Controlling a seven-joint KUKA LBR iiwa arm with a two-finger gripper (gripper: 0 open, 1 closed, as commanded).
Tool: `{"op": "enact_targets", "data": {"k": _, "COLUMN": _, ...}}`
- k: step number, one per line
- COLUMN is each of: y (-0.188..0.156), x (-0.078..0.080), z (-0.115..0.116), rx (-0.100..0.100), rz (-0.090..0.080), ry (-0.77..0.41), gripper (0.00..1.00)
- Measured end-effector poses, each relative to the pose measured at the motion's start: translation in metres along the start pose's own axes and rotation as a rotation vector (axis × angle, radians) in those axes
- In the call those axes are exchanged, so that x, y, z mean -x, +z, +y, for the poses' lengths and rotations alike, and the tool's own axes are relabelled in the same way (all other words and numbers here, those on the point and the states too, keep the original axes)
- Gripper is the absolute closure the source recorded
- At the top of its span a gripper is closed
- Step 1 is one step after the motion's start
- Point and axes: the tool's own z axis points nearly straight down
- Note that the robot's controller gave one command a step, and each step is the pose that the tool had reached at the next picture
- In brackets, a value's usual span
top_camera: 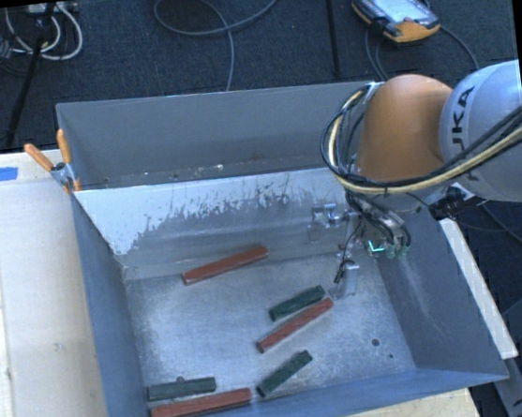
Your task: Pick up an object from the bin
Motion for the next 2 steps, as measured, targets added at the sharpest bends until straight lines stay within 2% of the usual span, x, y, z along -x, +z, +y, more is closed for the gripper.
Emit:
{"op": "enact_targets", "data": {"k": 1, "y": -0.004, "x": 0.002, "z": 0.000, "rx": 0.000, "rz": -0.007, "ry": -0.001, "gripper": 0.00}}
{"op": "enact_targets", "data": {"k": 2, "y": 0.040, "x": -0.037, "z": 0.013, "rx": -0.001, "rz": -0.011, "ry": -0.080, "gripper": 0.00}}
